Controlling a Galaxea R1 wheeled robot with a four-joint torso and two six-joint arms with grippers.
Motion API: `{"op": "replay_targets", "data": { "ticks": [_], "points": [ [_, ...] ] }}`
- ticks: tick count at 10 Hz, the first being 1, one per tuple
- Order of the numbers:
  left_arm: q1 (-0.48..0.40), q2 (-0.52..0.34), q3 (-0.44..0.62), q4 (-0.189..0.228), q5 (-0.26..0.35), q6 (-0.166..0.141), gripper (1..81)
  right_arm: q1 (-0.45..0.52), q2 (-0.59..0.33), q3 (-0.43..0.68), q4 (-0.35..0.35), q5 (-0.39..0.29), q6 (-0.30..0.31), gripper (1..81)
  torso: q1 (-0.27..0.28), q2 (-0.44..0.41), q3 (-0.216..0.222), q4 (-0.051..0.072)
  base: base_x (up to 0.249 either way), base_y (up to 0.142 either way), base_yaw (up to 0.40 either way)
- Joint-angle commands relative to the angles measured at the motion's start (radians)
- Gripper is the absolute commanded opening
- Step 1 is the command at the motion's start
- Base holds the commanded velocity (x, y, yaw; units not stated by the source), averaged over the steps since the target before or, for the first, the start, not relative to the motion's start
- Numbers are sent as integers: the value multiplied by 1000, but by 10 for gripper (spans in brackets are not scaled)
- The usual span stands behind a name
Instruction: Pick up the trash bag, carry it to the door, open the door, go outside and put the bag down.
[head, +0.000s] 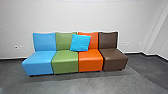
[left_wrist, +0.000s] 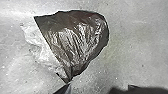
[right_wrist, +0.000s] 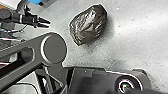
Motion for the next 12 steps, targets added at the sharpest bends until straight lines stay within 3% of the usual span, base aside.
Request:
{"op": "replay_targets", "data": {
  "ticks": [1,5,6,9,12],
  "points": [
    [-113,-7,-3,-19,66,-2,811,44,-66,40,12,-42,2,811,62,-96,-91,0,0,0,0],
    [-113,-19,-5,-22,64,-2,811,48,-93,53,11,-41,2,811,145,-227,-208,0,0,0,0],
    [-113,-18,-5,-22,64,-2,811,52,-100,61,12,-38,2,811,167,-262,-150,0,0,0,0],
    [-134,-22,-5,-22,61,-2,811,52,-124,75,15,-36,2,811,218,-341,-183,0,0,0,0],
    [-190,-24,-22,-20,66,-13,811,52,-144,96,15,-35,2,811,282,-445,-184,0,0,0,0]
  ]
}}
